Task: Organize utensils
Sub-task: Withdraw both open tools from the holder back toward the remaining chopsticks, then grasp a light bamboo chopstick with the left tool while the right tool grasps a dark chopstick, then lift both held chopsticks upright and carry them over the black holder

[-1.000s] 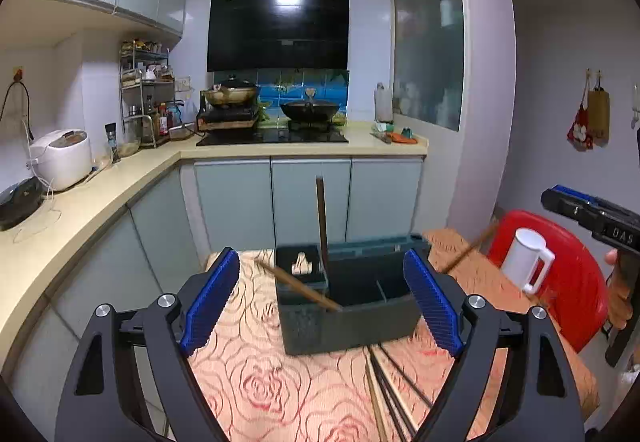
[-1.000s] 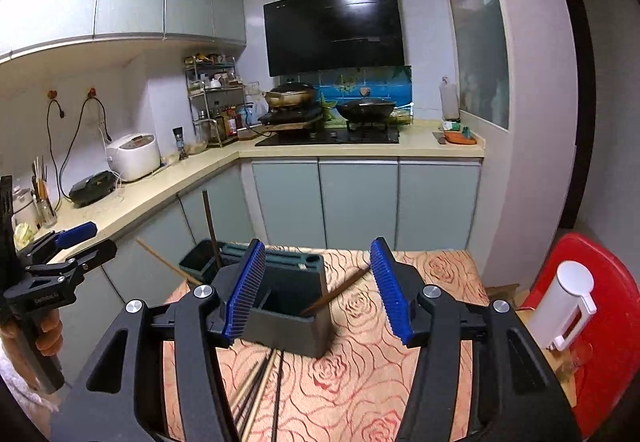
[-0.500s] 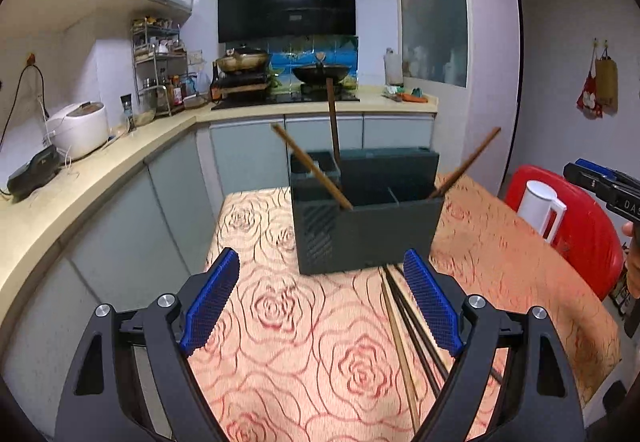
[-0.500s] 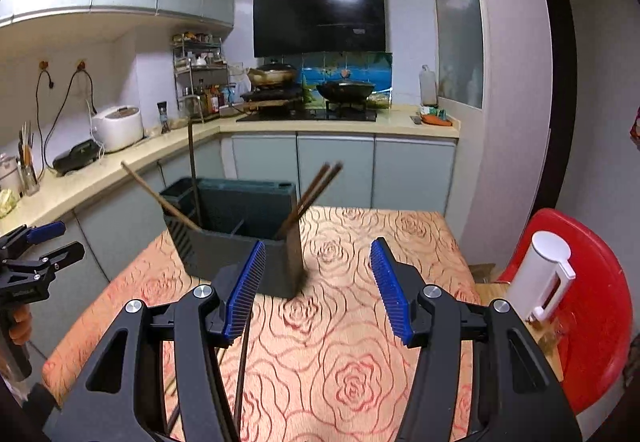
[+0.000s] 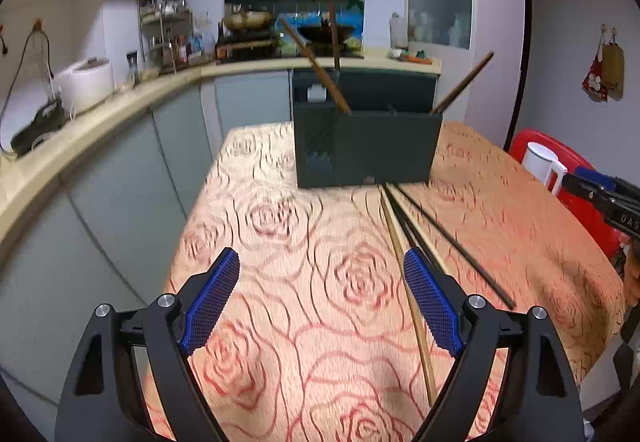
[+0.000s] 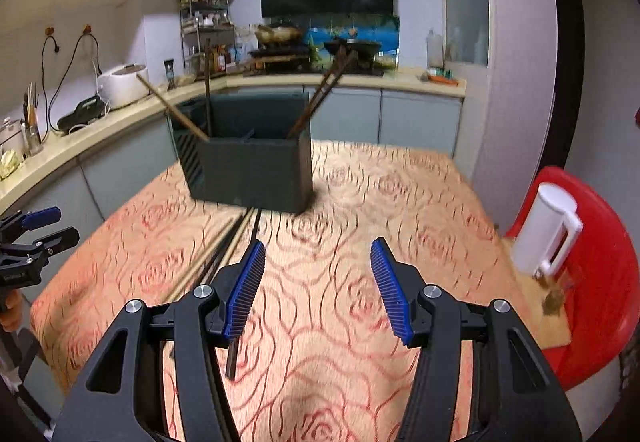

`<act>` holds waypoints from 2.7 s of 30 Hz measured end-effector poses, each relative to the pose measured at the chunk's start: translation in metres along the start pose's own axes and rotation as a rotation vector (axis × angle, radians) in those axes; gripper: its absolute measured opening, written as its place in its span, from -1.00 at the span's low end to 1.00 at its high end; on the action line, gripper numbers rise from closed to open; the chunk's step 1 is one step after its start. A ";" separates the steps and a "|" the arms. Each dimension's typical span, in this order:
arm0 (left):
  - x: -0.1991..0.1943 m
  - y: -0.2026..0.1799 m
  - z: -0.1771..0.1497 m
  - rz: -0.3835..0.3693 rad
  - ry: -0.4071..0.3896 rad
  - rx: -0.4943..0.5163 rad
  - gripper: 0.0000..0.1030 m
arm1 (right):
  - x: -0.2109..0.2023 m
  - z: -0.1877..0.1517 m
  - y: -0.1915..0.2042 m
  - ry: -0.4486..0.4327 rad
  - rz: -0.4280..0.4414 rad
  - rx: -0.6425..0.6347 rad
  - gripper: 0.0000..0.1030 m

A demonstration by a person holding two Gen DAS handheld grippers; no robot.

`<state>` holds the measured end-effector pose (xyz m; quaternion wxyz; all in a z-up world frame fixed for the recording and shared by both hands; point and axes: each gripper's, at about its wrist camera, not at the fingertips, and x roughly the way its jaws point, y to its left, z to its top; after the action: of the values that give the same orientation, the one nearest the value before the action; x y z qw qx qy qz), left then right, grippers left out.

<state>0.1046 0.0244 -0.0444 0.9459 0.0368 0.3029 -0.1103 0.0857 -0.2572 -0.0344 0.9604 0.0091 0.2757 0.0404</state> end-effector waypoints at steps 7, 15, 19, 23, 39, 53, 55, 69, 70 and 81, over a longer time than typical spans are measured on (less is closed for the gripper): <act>0.008 -0.001 -0.030 -0.025 0.070 -0.031 0.58 | 0.012 -0.032 0.000 0.063 -0.017 0.019 0.04; 0.014 -0.024 -0.056 -0.095 0.132 -0.005 0.58 | 0.019 -0.047 0.013 0.100 0.003 -0.007 0.04; 0.018 -0.039 -0.068 -0.115 0.157 0.038 0.58 | 0.021 -0.052 0.016 0.114 0.010 -0.015 0.04; 0.021 -0.050 -0.074 -0.119 0.171 0.060 0.58 | 0.022 -0.054 0.015 0.119 0.012 -0.011 0.04; 0.035 -0.050 -0.082 -0.044 0.202 0.077 0.49 | 0.036 -0.072 0.043 0.187 0.081 -0.090 0.04; 0.035 -0.045 -0.080 -0.031 0.187 0.051 0.07 | 0.050 -0.082 0.065 0.223 0.118 -0.129 -0.30; 0.035 -0.044 -0.080 -0.028 0.184 0.047 -0.05 | 0.051 -0.082 0.065 0.219 0.121 -0.125 -0.39; 0.036 -0.039 -0.077 -0.073 0.182 0.021 -0.87 | 0.055 -0.080 0.056 0.220 0.133 -0.070 -0.85; 0.036 -0.039 -0.077 -0.069 0.179 0.022 -0.87 | 0.055 -0.080 0.055 0.222 0.132 -0.066 -0.85; 0.008 -0.032 -0.057 -0.054 0.084 0.033 -0.88 | 0.033 -0.062 0.037 0.170 0.112 -0.027 -0.85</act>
<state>0.0716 -0.0002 -0.0959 0.9283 0.0489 0.3414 -0.1390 0.0784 -0.2184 -0.1027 0.9298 0.0081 0.3547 0.0984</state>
